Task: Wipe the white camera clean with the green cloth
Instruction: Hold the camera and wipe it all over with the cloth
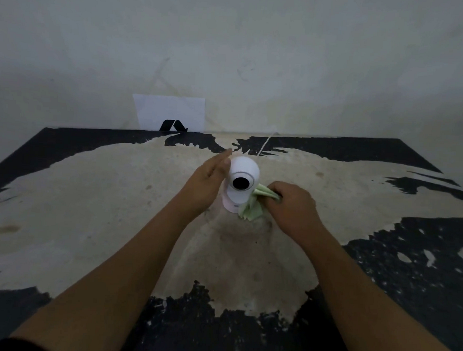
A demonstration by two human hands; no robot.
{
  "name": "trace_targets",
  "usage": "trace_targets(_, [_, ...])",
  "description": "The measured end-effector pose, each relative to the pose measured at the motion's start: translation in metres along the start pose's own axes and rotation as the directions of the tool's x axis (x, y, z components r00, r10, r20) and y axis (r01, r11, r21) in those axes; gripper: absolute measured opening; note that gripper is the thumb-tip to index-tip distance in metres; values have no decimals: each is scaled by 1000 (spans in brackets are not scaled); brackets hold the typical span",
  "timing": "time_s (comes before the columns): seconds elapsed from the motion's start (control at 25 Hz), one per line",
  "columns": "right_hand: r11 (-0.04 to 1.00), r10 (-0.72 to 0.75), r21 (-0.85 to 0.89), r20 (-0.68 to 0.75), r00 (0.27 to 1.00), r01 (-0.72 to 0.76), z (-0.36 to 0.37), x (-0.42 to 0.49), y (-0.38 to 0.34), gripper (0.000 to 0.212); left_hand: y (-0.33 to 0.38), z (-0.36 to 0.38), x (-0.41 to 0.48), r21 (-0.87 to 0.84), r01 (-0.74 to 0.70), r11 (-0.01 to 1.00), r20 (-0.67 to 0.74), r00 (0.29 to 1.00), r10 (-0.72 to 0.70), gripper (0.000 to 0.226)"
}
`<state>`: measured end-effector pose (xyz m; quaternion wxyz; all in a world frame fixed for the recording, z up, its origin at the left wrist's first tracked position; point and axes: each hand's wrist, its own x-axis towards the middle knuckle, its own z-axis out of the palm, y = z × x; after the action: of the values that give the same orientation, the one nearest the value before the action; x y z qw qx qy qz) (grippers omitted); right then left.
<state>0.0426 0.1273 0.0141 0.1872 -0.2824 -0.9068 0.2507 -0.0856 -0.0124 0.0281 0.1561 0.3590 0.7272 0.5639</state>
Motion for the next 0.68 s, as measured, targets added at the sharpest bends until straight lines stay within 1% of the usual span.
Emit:
trace_targets(0.04, [998,-48,30,3,999,48,-6,-2,-5,19,3,-1,-8,58,-49,997,-30,998,51,48])
trace_targets(0.08, [994,-90,57,7,996,90,-12,-4,-11,20,4,-2,-17,147,-100,984,-31,994,106,52])
trace_targets(0.12, [989,-129,75,23,991,127,-17,-6,-19,21,4,-2,-25,244,-131,961,3,991,134,56])
trace_targets(0.16, [983,-162,96,55,985,156,-21,-8,-25,21,2,-2,-30,329,-139,934,40,990,133,59])
trace_targets(0.2, [975,-195,125,92,976,183,-24,-9,-30,21,-2,-1,-33,385,-134,913,54,991,123,55])
trace_targets(0.24, [966,-222,163,128,967,200,-25,-9,-33,20,-6,-1,-32,406,-129,905,34,991,126,43])
trace_targets(0.28, [957,-233,216,163,959,196,-27,-10,-35,20,-10,-1,-30,399,-130,908,-3,990,143,30])
trace_targets(0.32, [945,-217,287,183,959,159,-27,-8,-35,22,-12,-2,-27,371,-128,920,-46,987,156,21])
trace_targets(0.36, [925,-177,365,173,969,103,-28,-6,-34,26,-15,-3,-24,332,-117,936,-90,984,155,15])
trace_targets(0.44, [888,-59,459,75,995,18,-24,5,-30,33,-16,-3,-18,269,-80,960,-146,982,122,5])
trace_targets(0.48, [879,-16,477,53,998,-11,-22,12,-28,36,-15,-1,-15,250,-63,966,-154,983,104,8])
trace_targets(0.52, [867,3,496,66,998,-36,-19,19,-27,37,-13,1,-13,234,-53,971,-153,984,91,10])
trace_targets(0.68, [759,78,626,189,979,-181,-6,34,-25,30,-9,11,-3,179,-3,984,-209,977,41,4])
